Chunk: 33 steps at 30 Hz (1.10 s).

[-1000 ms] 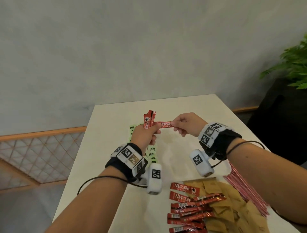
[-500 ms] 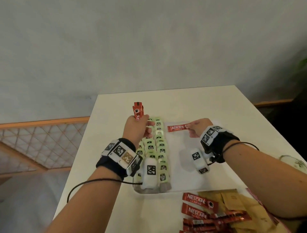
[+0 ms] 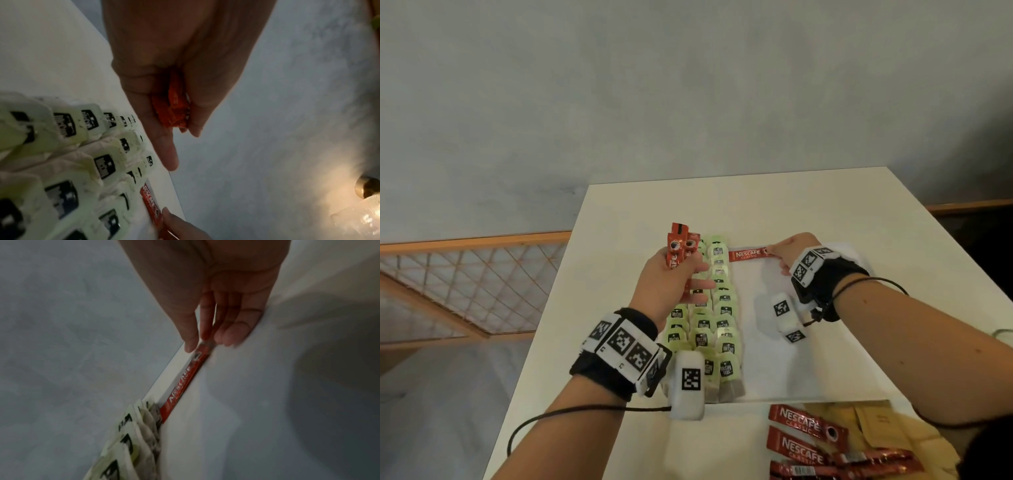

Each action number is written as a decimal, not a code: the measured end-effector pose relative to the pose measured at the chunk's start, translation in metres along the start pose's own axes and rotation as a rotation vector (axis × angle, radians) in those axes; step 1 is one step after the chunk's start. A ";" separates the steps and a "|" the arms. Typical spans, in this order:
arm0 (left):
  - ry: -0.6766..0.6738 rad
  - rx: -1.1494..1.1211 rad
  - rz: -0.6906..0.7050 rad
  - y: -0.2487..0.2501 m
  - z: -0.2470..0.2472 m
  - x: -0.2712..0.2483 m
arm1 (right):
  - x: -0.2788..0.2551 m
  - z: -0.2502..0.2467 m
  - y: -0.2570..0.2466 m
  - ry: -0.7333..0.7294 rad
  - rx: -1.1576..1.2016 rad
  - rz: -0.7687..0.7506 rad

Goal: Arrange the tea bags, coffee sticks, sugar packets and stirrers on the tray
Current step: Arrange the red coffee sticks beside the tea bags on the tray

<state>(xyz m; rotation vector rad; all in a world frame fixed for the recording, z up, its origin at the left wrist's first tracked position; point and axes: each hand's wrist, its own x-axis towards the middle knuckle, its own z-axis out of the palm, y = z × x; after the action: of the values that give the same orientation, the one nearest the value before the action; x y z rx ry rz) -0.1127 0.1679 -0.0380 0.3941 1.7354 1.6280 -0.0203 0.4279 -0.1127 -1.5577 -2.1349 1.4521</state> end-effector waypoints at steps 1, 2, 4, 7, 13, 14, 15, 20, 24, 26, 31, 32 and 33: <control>-0.016 -0.005 -0.010 0.000 0.000 -0.002 | -0.003 -0.001 -0.002 0.040 -0.038 -0.006; -0.035 -0.011 -0.017 0.001 0.000 -0.005 | -0.007 -0.002 -0.003 0.097 -0.070 -0.016; -0.075 -0.013 -0.027 0.003 0.003 -0.010 | -0.022 -0.004 -0.006 0.201 0.006 -0.083; -0.115 0.050 -0.018 0.007 0.011 -0.017 | -0.061 -0.005 -0.009 0.185 0.223 -0.245; -0.166 0.291 0.093 0.011 0.033 -0.032 | -0.147 -0.006 -0.021 -0.110 0.373 -0.423; -0.181 0.312 0.104 0.012 0.036 -0.035 | -0.155 -0.006 -0.020 -0.118 0.371 -0.446; -0.195 0.320 0.111 0.013 0.037 -0.039 | -0.162 -0.006 -0.018 -0.111 0.367 -0.469; -0.163 0.180 0.069 0.021 0.032 -0.053 | -0.180 -0.016 -0.004 -0.002 0.547 -0.408; -0.200 0.105 0.029 0.019 0.027 -0.066 | -0.191 -0.024 -0.001 0.010 0.610 -0.380; -0.189 0.120 0.044 0.017 0.031 -0.070 | -0.198 -0.024 -0.004 -0.016 0.627 -0.382; -0.156 0.273 0.137 0.018 0.039 -0.075 | -0.213 -0.025 -0.011 -0.228 0.565 -0.341; -0.157 0.316 0.165 0.019 0.039 -0.075 | -0.214 -0.026 -0.012 -0.250 0.552 -0.330; -0.154 0.356 0.185 0.019 0.038 -0.074 | -0.214 -0.026 -0.013 -0.261 0.545 -0.316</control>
<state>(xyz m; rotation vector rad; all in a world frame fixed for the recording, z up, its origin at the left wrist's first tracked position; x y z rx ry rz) -0.0397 0.1505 0.0031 0.8480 1.9148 1.3658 0.0850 0.2753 -0.0025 -0.8418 -1.7657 1.9716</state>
